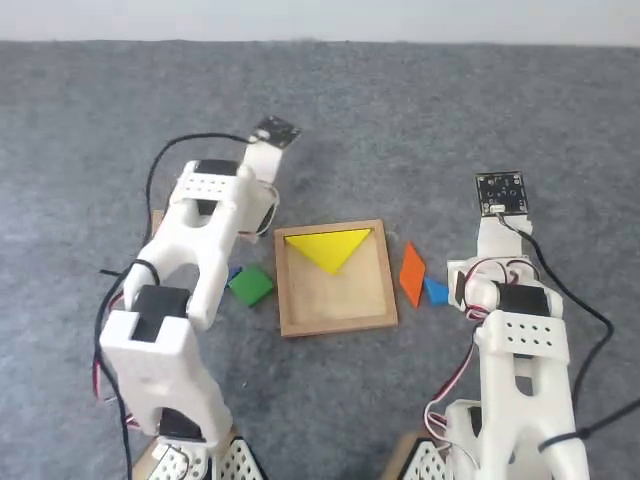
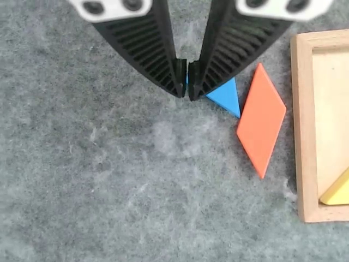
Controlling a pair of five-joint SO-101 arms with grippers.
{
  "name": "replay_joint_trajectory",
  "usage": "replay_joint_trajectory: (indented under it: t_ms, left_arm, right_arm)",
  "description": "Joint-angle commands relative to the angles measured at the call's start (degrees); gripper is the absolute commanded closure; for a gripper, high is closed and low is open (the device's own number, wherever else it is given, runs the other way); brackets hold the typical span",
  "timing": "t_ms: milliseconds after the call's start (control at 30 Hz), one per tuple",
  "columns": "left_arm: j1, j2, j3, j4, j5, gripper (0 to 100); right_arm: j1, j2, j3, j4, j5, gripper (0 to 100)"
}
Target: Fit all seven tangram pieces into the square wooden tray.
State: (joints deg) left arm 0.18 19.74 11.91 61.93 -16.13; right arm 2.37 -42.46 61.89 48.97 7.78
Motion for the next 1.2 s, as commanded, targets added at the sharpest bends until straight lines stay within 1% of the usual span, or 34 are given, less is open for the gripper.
replay_joint_trajectory:
  t_ms: [0,67,100,200,300,367,433,500,533,567,667,800,1000,1167]
  left_arm:
    - [0.0,-1.0,-6.3,0.4,3.4,99]
    - [-0.3,-1.6,-7.4,2.5,4.8,99]
    - [-0.5,-2.2,-8.3,4.5,4.2,99]
    - [-3.0,-4.4,-10.6,10.1,0.4,98]
    - [-7.5,-4.1,-14.2,14.4,-4.6,97]
    - [-9.8,-2.5,-16.5,16.2,-7.6,90]
    - [-12.5,-0.3,-18.5,16.4,-9.5,76]
    - [-14.7,2.5,-21.5,16.8,-7.8,63]
    - [-15.2,4.0,-23.1,16.9,-7.1,59]
    - [-15.3,5.4,-24.5,17.0,-6.8,59]
    - [-13.5,8.9,-28.1,19.0,-9.1,59]
    - [-11.4,14.6,-33.4,19.3,-8.6,59]
    - [-12.3,25.0,-42.7,19.8,-8.7,59]
    - [-12.5,28.2,-47.1,20.3,-9.4,61]
  right_arm:
    - [0.7,-2.2,-0.4,-1.0,-0.1,97.9]
    - [0.7,-2.2,-0.4,-1.0,-0.1,97.9]
    - [0.7,-2.2,-0.4,-1.0,-0.1,97.9]
    - [0.7,-2.2,-0.4,-1.0,-0.1,97.9]
    - [0.7,-2.2,-0.4,-1.0,-0.1,97.9]
    - [0.7,-2.2,-0.4,-1.0,-0.1,97.9]
    - [0.7,-2.2,-0.4,-1.0,-0.1,97.9]
    - [0.8,-2.2,-0.4,-1.0,-0.1,97.9]
    - [0.8,-2.2,-0.4,-1.0,-0.1,97.9]
    - [0.8,-2.2,-0.4,-1.0,-0.1,97.9]
    - [0.8,-2.2,-0.4,-1.0,-0.1,97.9]
    - [0.8,-2.2,-0.4,-1.0,-0.1,97.9]
    - [1.6,-2.2,-0.4,-1.1,-0.1,97.9]
    - [1.7,-2.2,-0.4,-2.0,-0.1,97.9]
